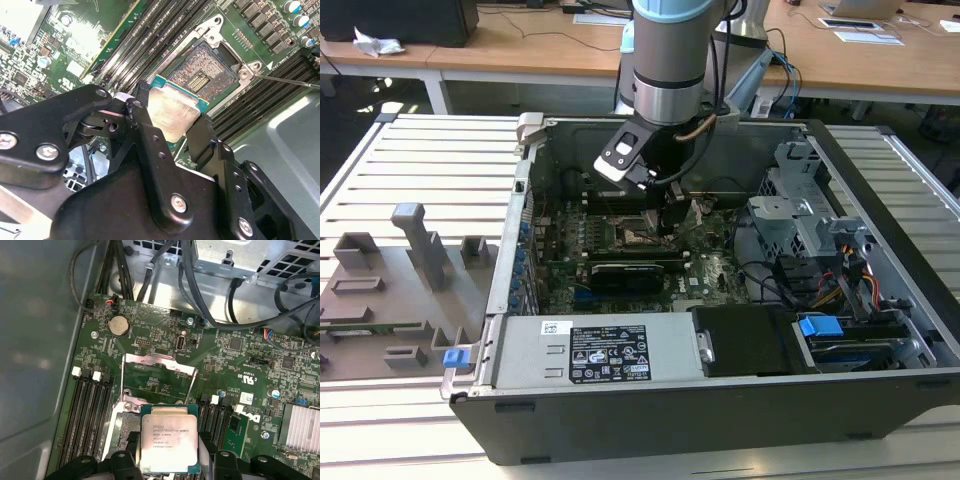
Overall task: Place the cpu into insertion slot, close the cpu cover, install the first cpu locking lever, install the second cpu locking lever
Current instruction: 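Place the cpu into insertion slot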
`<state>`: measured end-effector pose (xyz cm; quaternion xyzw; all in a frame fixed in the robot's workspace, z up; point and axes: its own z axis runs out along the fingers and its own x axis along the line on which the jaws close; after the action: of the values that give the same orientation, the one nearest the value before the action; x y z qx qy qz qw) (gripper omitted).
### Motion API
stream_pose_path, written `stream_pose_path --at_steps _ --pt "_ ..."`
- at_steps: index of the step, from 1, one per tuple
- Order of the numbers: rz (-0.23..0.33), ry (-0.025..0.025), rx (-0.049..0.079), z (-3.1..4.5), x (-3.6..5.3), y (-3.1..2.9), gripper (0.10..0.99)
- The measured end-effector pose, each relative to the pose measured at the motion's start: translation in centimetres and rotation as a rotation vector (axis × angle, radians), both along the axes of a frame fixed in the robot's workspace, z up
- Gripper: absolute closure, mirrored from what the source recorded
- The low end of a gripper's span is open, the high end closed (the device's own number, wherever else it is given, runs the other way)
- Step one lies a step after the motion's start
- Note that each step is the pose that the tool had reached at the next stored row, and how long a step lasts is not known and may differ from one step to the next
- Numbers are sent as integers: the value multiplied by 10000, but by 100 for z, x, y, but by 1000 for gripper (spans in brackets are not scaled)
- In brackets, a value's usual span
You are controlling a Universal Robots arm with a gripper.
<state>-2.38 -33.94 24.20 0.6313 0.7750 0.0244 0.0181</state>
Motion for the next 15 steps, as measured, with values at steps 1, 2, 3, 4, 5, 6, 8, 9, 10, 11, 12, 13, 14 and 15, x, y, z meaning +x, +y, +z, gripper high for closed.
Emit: stream_pose_path --at_steps 1,2,3,4,5,6,8,9,10,11,12,13,14,15 --pt "-55 0 -1 0 0 0 545" --pt "-142 0 -4 0 0 1 545" --pt "-222 0 -3 0 0 1 545" --pt "-316 -1 -4 -1 0 1 545" --pt "-434 0 -10 -1 0 2 545" --pt "-561 0 -19 -2 0 1 545" --pt "-708 -1 -26 -2 0 2 545" --pt "-842 0 -32 -3 0 1 545" --pt "-924 0 -34 -3 0 1 545" --pt "-988 0 -36 -4 0 1 545" --pt "-1093 0 -38 -4 0 1 545" --pt "-1193 0 -41 -5 0 1 545" --pt "-1300 0 -42 -5 0 1 545" --pt "-1388 0 -44 -6 0 1 545"
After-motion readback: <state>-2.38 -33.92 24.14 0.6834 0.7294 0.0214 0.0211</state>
